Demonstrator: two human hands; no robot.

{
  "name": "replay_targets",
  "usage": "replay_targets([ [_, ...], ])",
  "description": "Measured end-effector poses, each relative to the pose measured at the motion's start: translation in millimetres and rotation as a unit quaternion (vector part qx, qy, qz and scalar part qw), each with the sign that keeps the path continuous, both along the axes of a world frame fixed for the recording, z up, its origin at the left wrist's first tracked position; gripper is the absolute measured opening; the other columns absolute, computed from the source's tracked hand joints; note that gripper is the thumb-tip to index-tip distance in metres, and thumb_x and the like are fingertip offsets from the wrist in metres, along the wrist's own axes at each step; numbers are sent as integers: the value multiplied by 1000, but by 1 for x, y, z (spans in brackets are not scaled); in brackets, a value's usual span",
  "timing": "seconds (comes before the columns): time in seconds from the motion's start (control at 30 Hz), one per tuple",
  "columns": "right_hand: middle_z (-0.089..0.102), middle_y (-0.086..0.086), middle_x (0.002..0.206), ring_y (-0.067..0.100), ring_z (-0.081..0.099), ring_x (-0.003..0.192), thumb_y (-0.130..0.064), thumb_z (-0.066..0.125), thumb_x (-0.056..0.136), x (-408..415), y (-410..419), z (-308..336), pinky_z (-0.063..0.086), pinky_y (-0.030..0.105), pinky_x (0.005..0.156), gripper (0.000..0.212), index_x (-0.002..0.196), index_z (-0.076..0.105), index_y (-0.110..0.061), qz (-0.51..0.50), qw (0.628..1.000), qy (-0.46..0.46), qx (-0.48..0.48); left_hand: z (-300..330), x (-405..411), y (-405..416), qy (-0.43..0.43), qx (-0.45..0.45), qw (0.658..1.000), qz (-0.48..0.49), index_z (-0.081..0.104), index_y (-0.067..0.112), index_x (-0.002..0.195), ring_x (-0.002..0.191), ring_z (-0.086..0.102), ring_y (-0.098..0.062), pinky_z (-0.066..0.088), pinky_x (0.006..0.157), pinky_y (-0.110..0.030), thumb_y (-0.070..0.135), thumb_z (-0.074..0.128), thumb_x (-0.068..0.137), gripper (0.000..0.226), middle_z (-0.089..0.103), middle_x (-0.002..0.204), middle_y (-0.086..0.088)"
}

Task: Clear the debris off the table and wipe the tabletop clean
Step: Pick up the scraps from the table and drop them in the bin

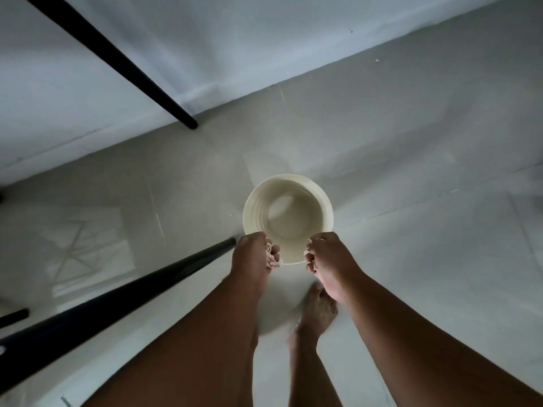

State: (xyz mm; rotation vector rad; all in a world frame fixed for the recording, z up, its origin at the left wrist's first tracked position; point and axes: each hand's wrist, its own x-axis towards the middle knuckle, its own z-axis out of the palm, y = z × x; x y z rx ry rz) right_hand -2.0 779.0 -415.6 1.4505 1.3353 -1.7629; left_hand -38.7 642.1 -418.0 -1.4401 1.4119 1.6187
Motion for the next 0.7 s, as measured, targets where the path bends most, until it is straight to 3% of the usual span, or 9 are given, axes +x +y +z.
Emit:
replay_targets([
  [0.17, 56, 10, 82, 15, 52, 59, 9, 40, 96, -11, -5, -4, 43, 24, 50, 27, 99, 58, -10, -27, 999, 33, -4, -11, -9, -2, 41, -46, 998, -1, 64, 12, 111, 65, 72, -17, 59, 70, -32, -3, 57, 97, 22, 73, 73, -7],
  [0.3, 67, 22, 105, 26, 65, 75, 14, 58, 84, -21, -5, -5, 55, 29, 61, 32, 106, 62, -9, -15, 998, 38, 37, -12, -22, 3, 53, -35, 998, 24, 63, 10, 118, 88, 74, -26, 65, 75, -41, 0, 62, 98, 23, 69, 104, -14],
  [0.43, 69, 17, 109, 38, 74, 96, 11, 67, 77, -27, -3, -4, 64, 42, 79, 40, 102, 60, -19, -16, 997, 44, 61, -12, -29, 10, 58, -36, 997, 20, 60, 6, 124, 111, 68, -38, 63, 87, -52, -2, 61, 97, 28, 60, 129, -23],
  [0.57, 63, 13, 113, 32, 72, 96, 12, 67, 82, -29, -2, -6, 60, 24, 64, 43, 114, 57, -17, -61, 996, 58, 19, -12, -32, 11, 47, -29, 998, 20, 53, 7, 136, 110, 68, -37, 64, 84, -50, -1, 60, 98, 40, 56, 134, -24],
  [0.63, 66, 12, 107, 25, 73, 89, 11, 67, 84, -30, -1, -9, 65, 32, 73, 38, 107, 61, -19, -74, 995, 65, 4, -13, -32, 10, 43, -19, 999, 20, 51, 7, 139, 100, 71, -35, 64, 83, -50, -1, 57, 99, 41, 58, 131, -26],
  [0.7, 66, 15, 111, 26, 72, 92, 9, 65, 88, -29, 2, -11, 64, 40, 86, 41, 123, 57, -11, -61, 996, 66, -17, -13, -32, 10, 39, -19, 999, 13, 51, 9, 139, 100, 70, -35, 64, 83, -50, 1, 55, 101, 40, 59, 126, -22],
])
